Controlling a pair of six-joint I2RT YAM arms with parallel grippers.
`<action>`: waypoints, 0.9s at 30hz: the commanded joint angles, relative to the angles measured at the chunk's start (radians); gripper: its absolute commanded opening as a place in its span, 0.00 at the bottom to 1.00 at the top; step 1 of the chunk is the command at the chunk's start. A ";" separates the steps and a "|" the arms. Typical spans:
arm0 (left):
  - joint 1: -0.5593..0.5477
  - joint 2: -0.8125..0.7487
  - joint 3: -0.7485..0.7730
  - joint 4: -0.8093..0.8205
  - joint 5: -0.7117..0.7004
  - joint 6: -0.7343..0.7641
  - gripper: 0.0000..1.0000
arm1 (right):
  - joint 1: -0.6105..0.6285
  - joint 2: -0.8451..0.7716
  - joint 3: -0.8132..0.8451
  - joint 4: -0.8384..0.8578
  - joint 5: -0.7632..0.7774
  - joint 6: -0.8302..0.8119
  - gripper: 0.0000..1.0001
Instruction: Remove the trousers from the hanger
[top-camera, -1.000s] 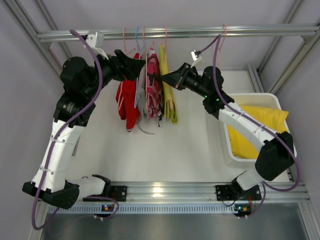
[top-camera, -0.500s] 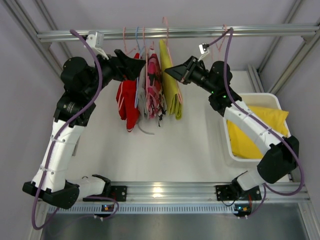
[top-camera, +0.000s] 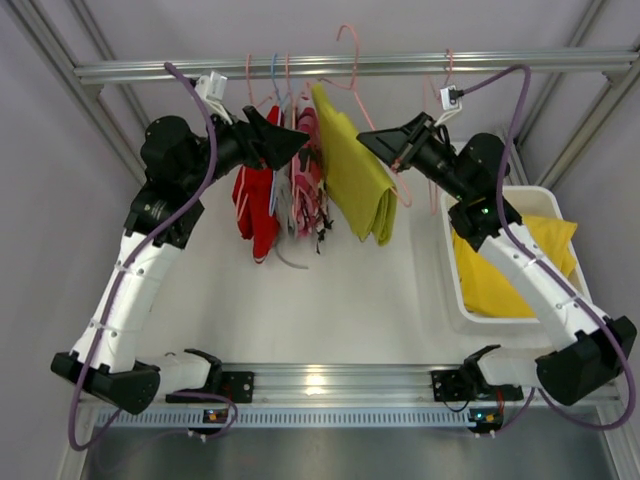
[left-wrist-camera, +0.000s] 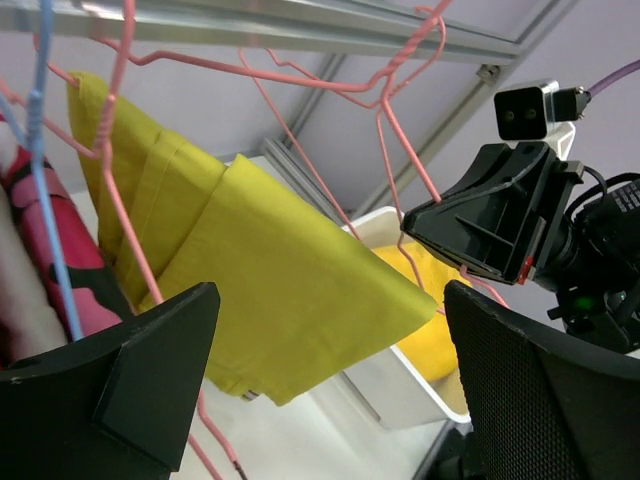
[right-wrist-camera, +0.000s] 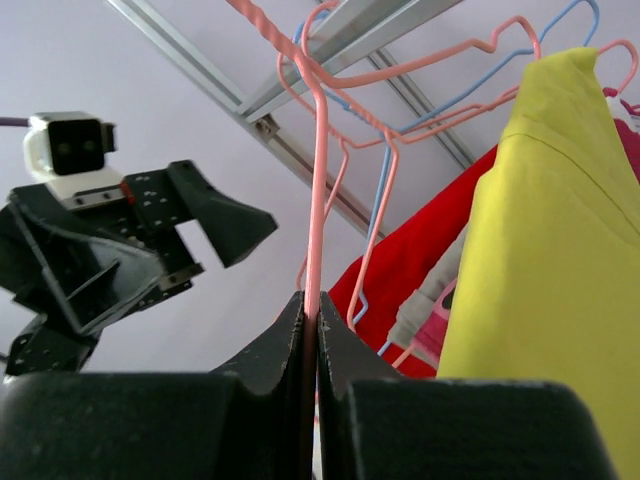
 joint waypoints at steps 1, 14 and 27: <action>0.002 0.011 -0.040 0.134 0.107 -0.098 0.98 | -0.003 -0.125 -0.021 0.161 0.011 0.008 0.00; -0.136 0.057 -0.148 0.330 0.114 -0.313 0.88 | -0.003 -0.277 -0.171 0.086 0.046 0.037 0.00; -0.323 0.250 0.005 0.289 -0.036 -0.298 0.55 | 0.017 -0.317 -0.200 0.055 0.046 0.031 0.00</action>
